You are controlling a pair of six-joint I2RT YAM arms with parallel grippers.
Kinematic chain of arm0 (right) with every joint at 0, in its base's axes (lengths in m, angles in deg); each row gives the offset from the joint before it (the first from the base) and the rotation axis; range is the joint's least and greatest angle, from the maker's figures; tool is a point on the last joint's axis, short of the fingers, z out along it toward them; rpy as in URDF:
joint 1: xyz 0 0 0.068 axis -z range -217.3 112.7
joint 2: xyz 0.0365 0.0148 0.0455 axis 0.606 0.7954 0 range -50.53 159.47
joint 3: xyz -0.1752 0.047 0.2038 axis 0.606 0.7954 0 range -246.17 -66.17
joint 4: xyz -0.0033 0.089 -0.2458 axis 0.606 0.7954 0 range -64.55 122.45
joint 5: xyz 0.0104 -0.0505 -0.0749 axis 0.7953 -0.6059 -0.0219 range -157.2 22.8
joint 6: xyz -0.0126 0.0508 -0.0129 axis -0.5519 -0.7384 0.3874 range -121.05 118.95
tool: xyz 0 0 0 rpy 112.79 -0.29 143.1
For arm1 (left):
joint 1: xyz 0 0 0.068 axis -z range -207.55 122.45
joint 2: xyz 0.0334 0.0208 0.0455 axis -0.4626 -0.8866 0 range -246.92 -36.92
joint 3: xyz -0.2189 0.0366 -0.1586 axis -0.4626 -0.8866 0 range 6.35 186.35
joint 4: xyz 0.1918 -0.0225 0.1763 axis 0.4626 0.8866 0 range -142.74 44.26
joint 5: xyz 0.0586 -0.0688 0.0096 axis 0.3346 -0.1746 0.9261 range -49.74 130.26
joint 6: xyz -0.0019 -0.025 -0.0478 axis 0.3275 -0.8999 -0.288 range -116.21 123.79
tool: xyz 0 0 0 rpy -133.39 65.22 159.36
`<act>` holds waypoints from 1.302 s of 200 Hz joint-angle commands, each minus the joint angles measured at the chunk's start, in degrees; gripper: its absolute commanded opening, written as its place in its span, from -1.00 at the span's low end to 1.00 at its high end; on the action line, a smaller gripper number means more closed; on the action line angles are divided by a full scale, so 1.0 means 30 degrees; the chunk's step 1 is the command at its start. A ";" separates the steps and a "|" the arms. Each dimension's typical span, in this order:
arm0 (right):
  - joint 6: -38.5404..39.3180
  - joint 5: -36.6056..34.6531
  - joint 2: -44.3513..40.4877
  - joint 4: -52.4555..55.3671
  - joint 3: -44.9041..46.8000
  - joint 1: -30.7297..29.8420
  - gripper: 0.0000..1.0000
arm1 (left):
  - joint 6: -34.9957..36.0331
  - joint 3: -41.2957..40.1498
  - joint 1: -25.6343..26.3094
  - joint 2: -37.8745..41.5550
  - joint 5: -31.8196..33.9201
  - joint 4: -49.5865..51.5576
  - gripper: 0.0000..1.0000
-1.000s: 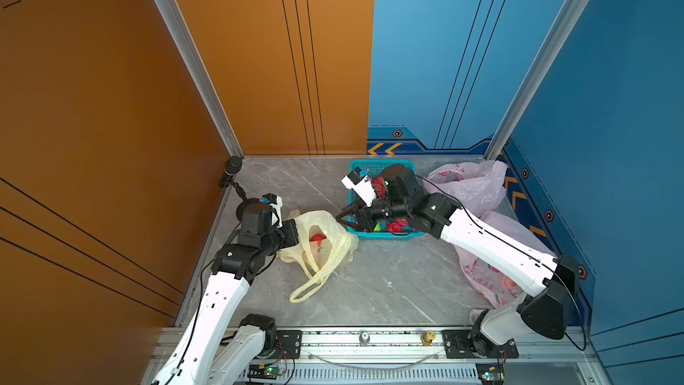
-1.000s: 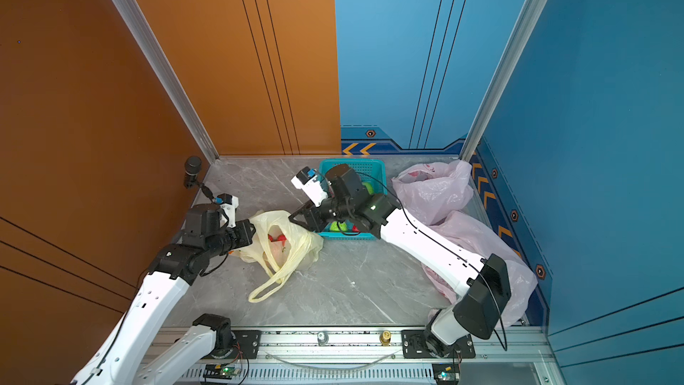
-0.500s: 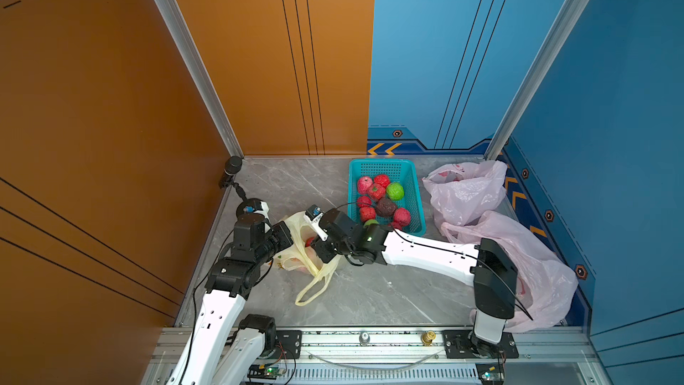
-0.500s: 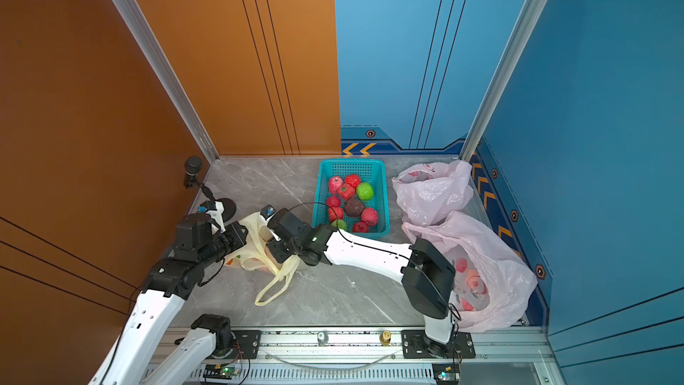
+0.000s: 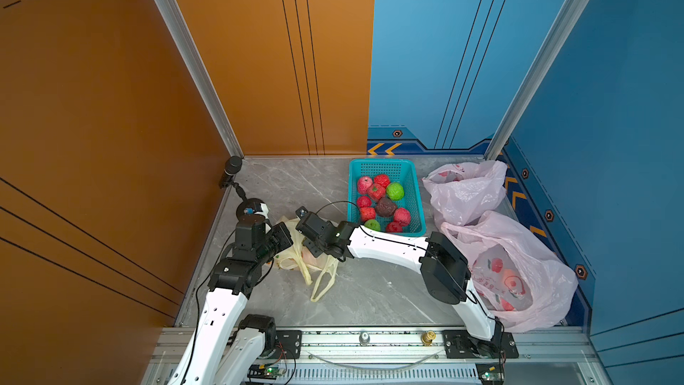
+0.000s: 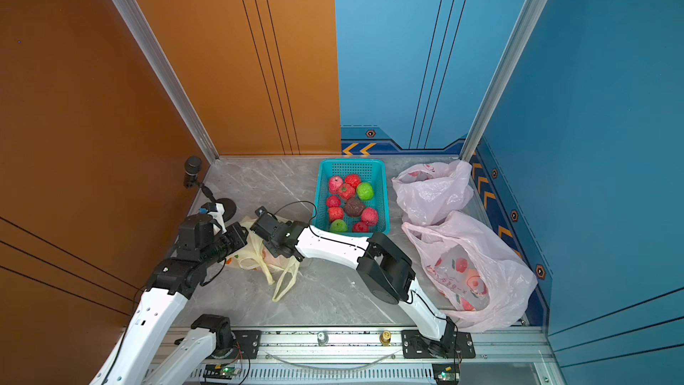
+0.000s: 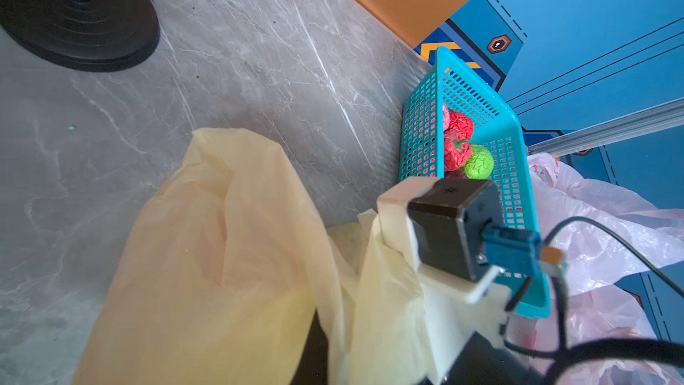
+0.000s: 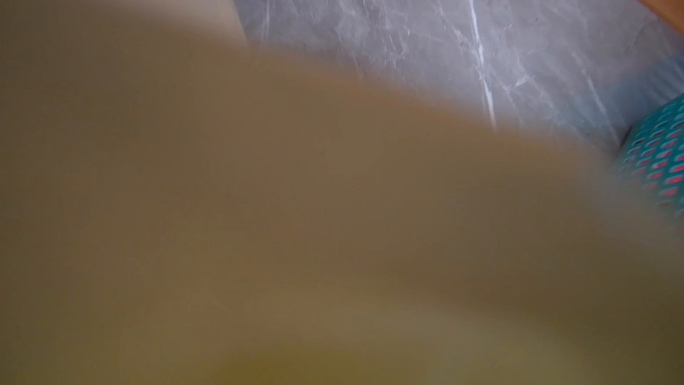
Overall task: Untie the knot of a plastic bag & take out the apple
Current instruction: Untie the plastic bag at the center of the board.
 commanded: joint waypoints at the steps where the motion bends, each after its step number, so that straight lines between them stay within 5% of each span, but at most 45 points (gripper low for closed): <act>1: 0.0275 0.1007 0.0192 0.1784 -0.0194 0.0508 -0.38 | -0.0266 -0.0701 -0.0467 -0.0248 0.0813 -0.1401 -1.00; 68: 0.3228 0.3566 -0.2425 0.3834 0.3592 0.0361 -0.36 | -0.1297 -0.2151 -0.1416 -0.0919 0.3812 -0.4176 -1.00; 205: 0.4000 0.2414 -0.6687 0.3920 0.9192 0.1115 -0.45 | -0.1329 -0.3705 -0.2806 -0.3709 0.6669 -0.7922 -1.00; 260: 0.4059 1.0774 -0.9064 0.1303 0.8424 0.1207 -0.35 | -0.0477 -0.2145 -0.1485 -0.5175 0.3288 -0.7511 -0.89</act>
